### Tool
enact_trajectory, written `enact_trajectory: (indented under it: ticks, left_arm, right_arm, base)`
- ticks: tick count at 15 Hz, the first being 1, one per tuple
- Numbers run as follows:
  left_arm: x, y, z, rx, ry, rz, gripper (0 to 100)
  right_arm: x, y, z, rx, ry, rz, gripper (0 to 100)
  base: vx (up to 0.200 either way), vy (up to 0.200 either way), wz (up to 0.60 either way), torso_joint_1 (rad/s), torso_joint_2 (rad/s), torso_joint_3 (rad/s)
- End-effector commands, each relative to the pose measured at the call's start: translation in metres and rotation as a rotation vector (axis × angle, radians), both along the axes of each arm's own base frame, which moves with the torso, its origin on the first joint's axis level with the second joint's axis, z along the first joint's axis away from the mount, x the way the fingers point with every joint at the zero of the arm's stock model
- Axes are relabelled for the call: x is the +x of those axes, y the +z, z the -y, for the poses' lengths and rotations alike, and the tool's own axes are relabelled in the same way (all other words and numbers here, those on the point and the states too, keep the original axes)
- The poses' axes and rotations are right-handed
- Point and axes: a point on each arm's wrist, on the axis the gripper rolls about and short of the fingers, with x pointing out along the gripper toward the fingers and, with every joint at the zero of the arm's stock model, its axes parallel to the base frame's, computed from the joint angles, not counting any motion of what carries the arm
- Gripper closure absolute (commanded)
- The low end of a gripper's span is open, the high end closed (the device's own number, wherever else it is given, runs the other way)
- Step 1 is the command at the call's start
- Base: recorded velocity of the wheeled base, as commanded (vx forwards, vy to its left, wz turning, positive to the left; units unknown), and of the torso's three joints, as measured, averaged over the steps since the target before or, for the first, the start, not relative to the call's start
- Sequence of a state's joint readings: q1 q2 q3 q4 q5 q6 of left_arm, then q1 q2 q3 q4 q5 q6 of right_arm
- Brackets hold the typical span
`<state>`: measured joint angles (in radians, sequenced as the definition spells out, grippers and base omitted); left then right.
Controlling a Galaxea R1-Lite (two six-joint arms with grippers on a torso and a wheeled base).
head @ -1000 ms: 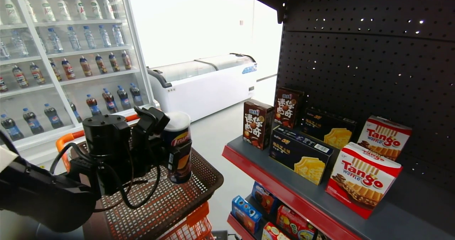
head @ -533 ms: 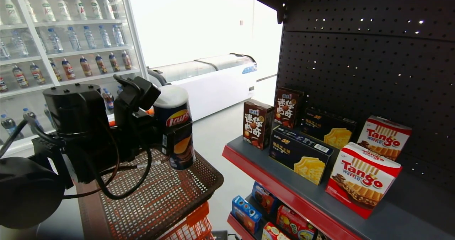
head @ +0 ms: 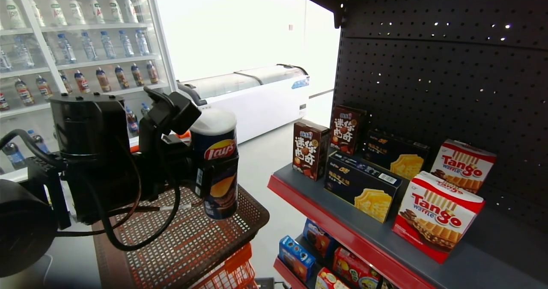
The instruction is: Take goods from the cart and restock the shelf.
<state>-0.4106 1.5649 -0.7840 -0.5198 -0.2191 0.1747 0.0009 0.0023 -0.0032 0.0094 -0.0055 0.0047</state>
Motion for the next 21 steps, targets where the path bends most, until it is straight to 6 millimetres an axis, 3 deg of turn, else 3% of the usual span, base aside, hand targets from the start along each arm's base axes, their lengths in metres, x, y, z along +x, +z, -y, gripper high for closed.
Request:
enact_trajectory:
  ticks: [1, 14, 17, 18, 21]
  left_arm:
    - [-0.014, 0.013, 0.006, -0.013, -0.045, 0.027, 100]
    - [-0.031, 0.007, 0.028, -0.13, -0.163, -0.021, 100]
    - [-0.047, 0.005, 0.028, -0.135, -0.193, -0.036, 100]
    - [-0.058, -0.005, 0.025, -0.121, -0.206, -0.061, 100]
    - [-0.061, -0.002, 0.024, -0.128, -0.21, -0.051, 100]
  right_arm:
    - [0.0, 0.0, 0.0, 0.0, 0.002, -0.001, 0]
    - [0.0, 0.0, 0.0, -0.002, 0.002, -0.001, 0]
    - [0.0, 0.0, 0.0, -0.002, 0.002, -0.001, 0]
    - [0.0, 0.0, 0.0, 0.0, 0.002, -0.001, 0]
    - [0.0, 0.0, 0.0, 0.0, 0.002, -0.001, 0]
  base:
    - [0.0, 0.0, 0.0, 0.0, 0.0, 0.0]
    - [0.0, 0.0, 0.0, 0.0, 0.0, 0.0]
    - [0.0, 0.0, 0.0, 0.0, 0.0, 0.0]
    - [0.0, 0.0, 0.0, 0.0, 0.0, 0.0]
    - [0.0, 0.0, 0.0, 0.0, 0.0, 0.0]
